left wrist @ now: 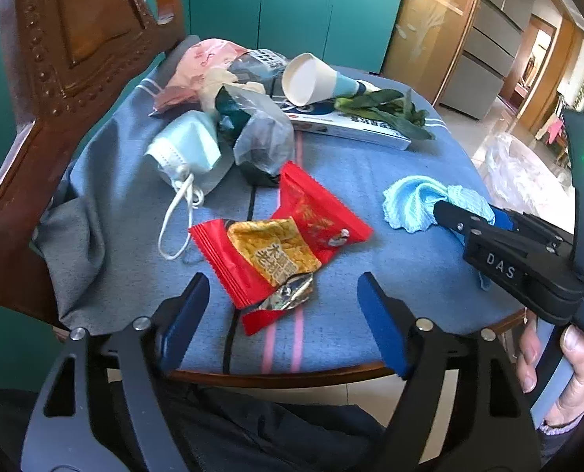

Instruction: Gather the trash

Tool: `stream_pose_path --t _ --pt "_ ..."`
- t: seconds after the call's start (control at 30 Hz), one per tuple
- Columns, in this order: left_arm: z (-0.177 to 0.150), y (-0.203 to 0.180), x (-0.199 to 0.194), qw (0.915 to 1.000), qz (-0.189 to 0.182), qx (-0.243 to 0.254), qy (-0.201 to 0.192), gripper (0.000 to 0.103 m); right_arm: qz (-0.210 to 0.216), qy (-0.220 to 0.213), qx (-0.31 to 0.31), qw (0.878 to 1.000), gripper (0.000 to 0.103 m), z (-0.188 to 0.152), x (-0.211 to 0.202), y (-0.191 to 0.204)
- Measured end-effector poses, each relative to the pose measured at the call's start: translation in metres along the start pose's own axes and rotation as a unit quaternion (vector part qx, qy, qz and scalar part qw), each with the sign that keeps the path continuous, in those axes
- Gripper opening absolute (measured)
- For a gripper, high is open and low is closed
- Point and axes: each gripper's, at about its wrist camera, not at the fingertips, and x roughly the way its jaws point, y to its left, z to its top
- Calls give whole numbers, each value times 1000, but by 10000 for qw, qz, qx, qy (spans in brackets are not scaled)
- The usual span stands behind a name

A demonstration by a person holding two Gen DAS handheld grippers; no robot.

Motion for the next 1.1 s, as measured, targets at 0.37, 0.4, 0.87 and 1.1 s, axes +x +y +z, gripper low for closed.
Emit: stream_pose_path --t 0.37,0.4,0.87,1.1 --pt "0 7 3 9999 53 -100 77 77 -19 -44 5 10000 40 0 -4 -5" --pt "-1 8 3 9999 51 -114 76 77 11 -6 44 10000 40 0 -3 -6" --pt "2 16 0 9986 -103 -511 74 90 61 22 63 10000 40 0 -2 -8" --pt "4 21 -6 9984 -188 -526 -18 90 81 16 53 10000 43 0 -5 -6"
